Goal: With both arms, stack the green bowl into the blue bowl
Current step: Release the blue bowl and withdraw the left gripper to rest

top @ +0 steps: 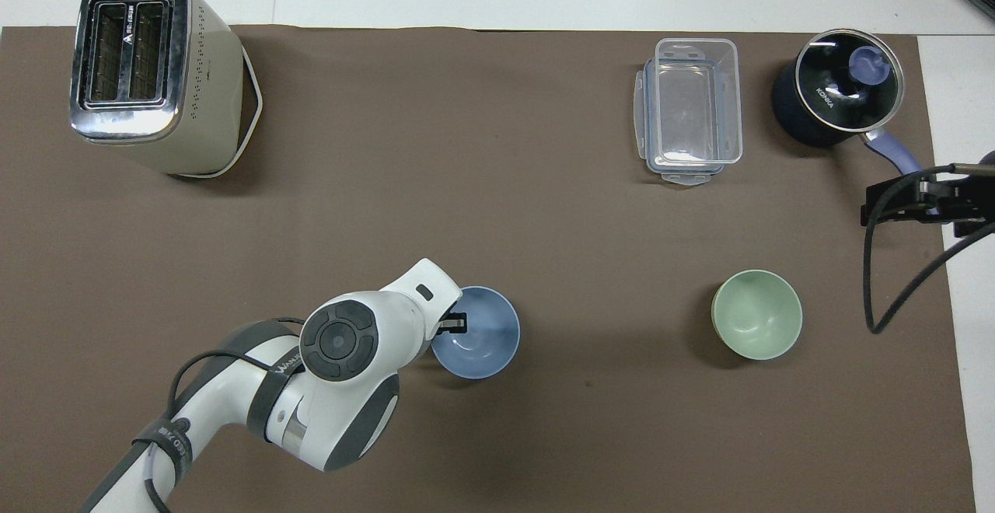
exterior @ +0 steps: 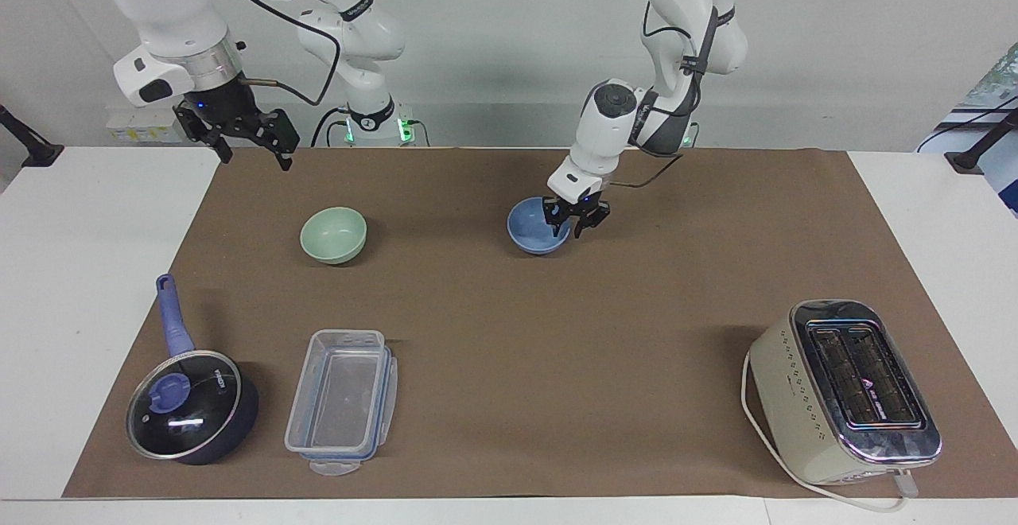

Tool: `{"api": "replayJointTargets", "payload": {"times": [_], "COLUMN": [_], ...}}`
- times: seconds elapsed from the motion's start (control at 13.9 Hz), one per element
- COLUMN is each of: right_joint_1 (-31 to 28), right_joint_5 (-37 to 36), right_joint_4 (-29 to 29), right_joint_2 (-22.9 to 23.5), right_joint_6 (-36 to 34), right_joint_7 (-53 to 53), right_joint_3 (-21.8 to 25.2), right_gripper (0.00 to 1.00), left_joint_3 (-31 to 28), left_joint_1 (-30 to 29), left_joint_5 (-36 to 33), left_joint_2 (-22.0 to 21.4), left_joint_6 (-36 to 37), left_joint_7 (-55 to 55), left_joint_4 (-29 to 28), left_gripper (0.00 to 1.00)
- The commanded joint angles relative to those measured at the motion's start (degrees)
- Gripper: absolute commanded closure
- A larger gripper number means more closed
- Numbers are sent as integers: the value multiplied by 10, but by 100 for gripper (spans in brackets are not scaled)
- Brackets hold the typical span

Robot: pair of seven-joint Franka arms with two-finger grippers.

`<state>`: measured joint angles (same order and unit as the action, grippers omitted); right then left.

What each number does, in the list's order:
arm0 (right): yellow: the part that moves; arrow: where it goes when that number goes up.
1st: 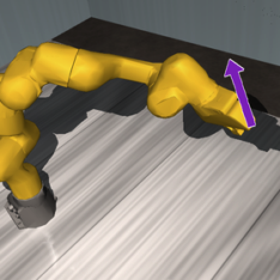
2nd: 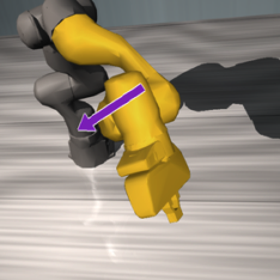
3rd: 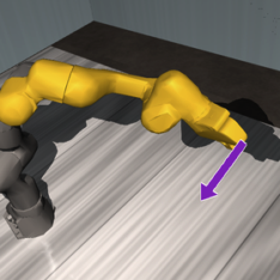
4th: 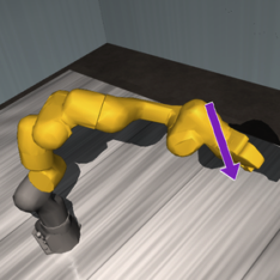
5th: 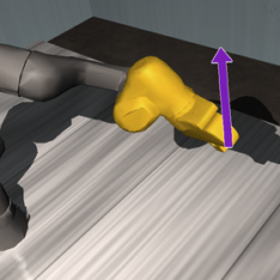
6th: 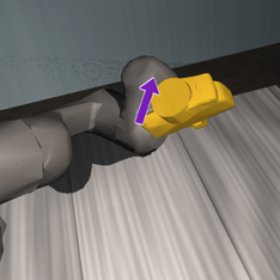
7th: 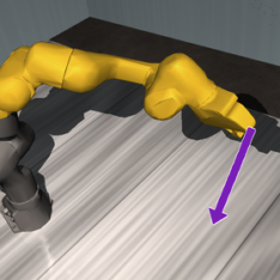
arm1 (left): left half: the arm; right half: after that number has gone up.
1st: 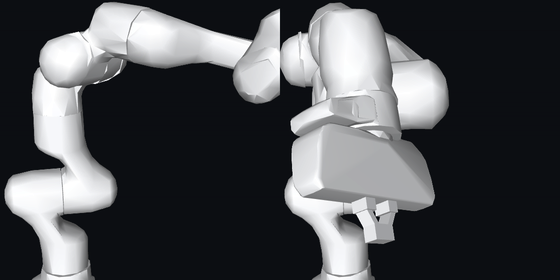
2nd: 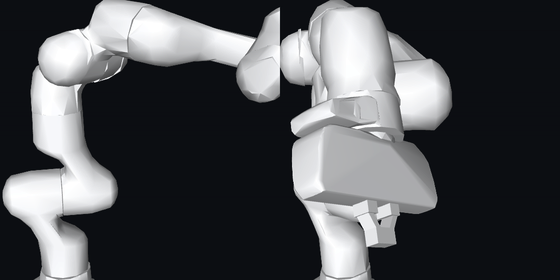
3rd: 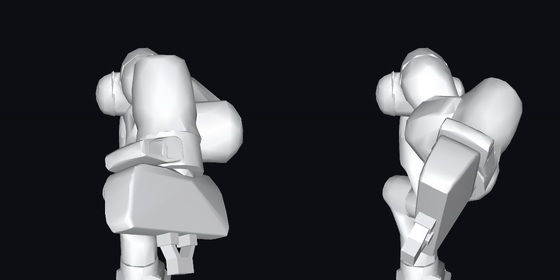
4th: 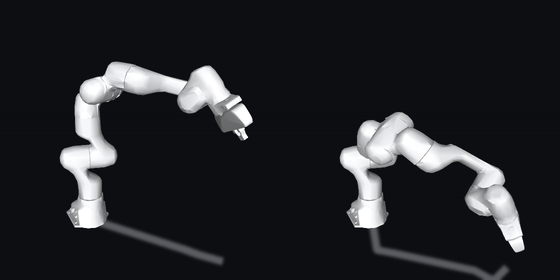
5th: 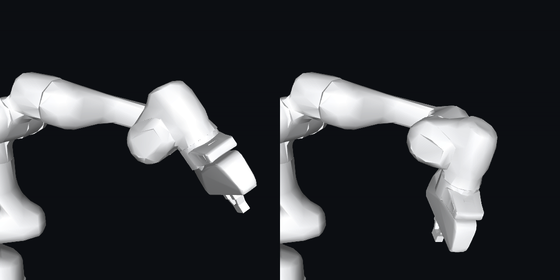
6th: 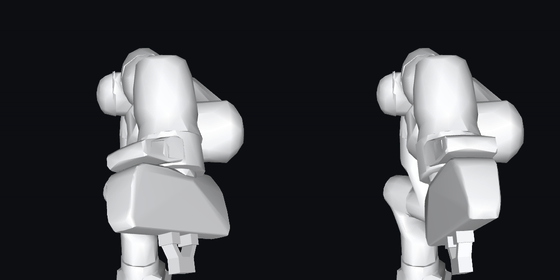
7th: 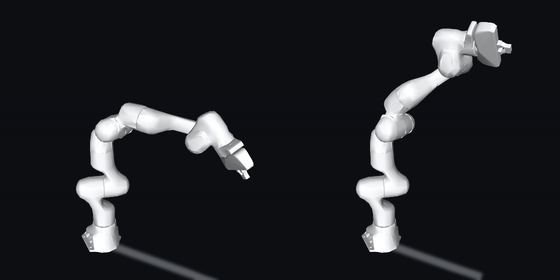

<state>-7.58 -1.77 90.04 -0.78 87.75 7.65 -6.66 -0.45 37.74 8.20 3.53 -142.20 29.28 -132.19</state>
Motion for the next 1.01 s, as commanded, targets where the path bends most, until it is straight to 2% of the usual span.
{"api": "replayJointTargets", "payload": {"times": [0.0, 0.43, 0.72, 0.94], "right_joint_1": [-3, -3, -4, -17], "right_joint_5": [6, 22, 22, 22], "right_joint_4": [12, 27, 84, 155], "right_joint_2": [-9, -17, -37, -62], "right_joint_6": [5, 12, 38, 79], "right_joint_7": [-10, -8, -28, -42], "right_joint_3": [0, 0, 1, 1], "right_gripper": [0, 0, 0, 0], "left_joint_3": [-3, -3, -2, -6], "left_joint_1": [-46, -150, -229, -269], "left_joint_5": [7, 3, 5, 5], "left_joint_2": [-7, -12, -24, -23], "left_joint_6": [65, 152, 221, 286], "left_joint_7": [-13, -83, -163, -246], "left_joint_4": [35, 107, 150, 194], "left_gripper": [0, 0, 0, 0]}}
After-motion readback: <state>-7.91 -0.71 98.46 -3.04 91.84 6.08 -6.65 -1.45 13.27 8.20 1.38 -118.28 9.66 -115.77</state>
